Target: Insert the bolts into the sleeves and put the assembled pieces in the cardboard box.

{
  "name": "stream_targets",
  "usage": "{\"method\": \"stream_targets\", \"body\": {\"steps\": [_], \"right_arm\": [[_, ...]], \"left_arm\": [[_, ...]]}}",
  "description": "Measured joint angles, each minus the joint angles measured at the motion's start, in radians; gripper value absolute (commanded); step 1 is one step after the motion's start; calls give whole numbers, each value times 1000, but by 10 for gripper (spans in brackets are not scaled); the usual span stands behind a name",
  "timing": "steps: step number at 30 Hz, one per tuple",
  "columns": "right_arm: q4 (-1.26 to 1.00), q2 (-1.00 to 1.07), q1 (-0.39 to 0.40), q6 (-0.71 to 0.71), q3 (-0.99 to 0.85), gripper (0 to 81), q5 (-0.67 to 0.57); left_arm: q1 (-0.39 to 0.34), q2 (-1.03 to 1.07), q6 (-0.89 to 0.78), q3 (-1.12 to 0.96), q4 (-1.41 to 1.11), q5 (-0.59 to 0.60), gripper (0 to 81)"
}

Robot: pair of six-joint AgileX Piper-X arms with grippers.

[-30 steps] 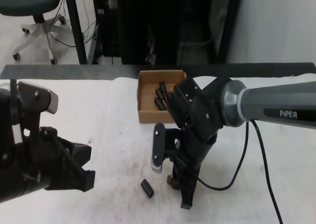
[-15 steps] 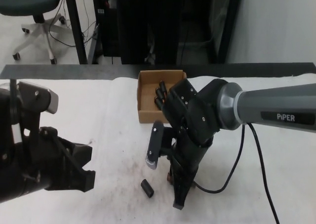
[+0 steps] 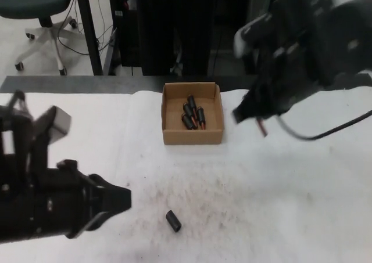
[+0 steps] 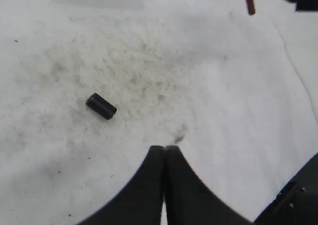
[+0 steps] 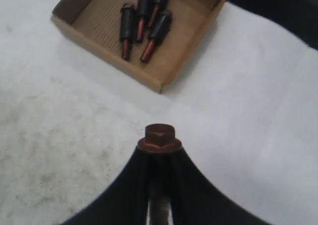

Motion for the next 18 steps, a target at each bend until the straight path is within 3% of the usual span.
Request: {"method": "stream_targets", "body": {"steps": [4, 9, 12, 16, 18], "right_arm": [[41, -65, -74, 2, 0, 8, -45], [112, -75, -105, -10, 0, 8, -59], [149, -75, -106, -12, 3, 8, -69], [183, -75, -107, -12, 3, 8, -151], [188, -75, -107, -12, 3, 8, -182]], "left_arm": [[-65, 133, 54, -53, -27, 5, 3], [-125, 327, 210, -192, 46, 27, 23], [-151, 436, 322, -285, 130, 20, 137], [-179, 639, 463, -467, 304, -69, 420], [-181, 717, 488, -542, 375, -114, 509]]}}
